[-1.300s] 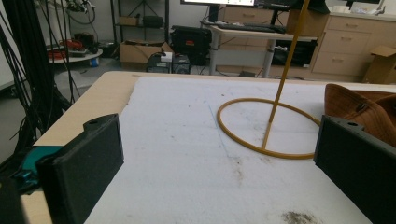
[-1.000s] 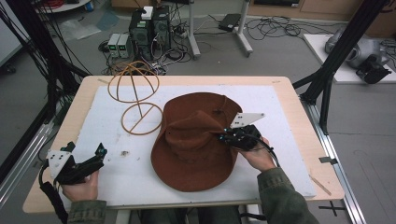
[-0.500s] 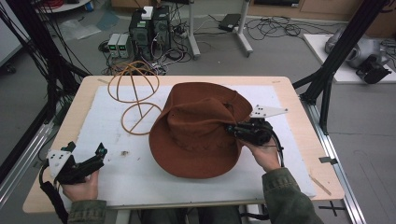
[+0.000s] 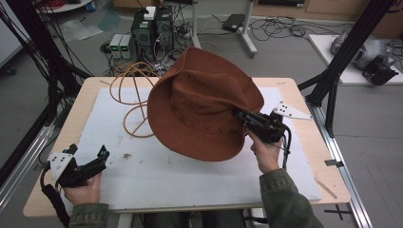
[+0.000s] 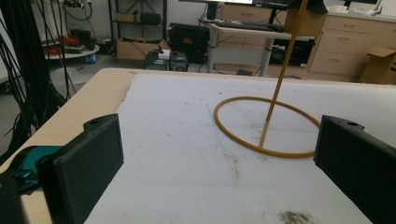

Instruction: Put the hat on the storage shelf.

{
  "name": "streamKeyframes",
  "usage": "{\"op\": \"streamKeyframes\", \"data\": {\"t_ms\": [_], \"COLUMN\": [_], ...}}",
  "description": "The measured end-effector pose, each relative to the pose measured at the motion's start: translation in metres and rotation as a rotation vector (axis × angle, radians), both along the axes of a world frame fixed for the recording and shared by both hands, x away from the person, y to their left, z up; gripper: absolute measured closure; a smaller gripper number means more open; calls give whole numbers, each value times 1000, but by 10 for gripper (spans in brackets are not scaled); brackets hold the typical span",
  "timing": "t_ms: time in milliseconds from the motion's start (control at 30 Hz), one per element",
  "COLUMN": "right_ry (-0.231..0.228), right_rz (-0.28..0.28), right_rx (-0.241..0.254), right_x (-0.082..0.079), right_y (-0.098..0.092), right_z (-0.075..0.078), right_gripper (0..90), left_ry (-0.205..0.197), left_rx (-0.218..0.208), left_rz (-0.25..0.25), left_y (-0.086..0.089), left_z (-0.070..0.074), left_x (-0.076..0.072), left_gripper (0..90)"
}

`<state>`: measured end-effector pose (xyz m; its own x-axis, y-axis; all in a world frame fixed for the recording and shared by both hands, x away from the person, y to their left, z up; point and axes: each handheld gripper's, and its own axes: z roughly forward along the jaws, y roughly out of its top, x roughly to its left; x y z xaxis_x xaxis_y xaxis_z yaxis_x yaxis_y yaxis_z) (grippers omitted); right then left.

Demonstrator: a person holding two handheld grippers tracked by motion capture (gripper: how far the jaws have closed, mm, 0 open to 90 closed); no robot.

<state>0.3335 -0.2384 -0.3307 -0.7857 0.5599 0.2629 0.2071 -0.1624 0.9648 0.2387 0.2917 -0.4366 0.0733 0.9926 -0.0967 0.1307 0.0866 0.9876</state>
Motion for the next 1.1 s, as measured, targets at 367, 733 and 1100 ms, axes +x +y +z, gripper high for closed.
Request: {"op": "streamKeyframes", "data": {"t_ms": [367,733,1100], "right_ry": [-109,-126,-124], "right_rz": [-2,25,70], "right_rx": [92,81,72], "right_x": [20,46,73], "right_y": [39,94,177], "right_z": [32,55,68], "right_gripper": [886,884,881], "left_ry": [-2,-9,-24], "left_rx": [-19,-47,-61], "left_rz": [6,4,6], "left_y": [2,3,7], "left_z": [-1,-1,-1], "left_x": [1,2,3], "left_gripper": [18,18,18]}}
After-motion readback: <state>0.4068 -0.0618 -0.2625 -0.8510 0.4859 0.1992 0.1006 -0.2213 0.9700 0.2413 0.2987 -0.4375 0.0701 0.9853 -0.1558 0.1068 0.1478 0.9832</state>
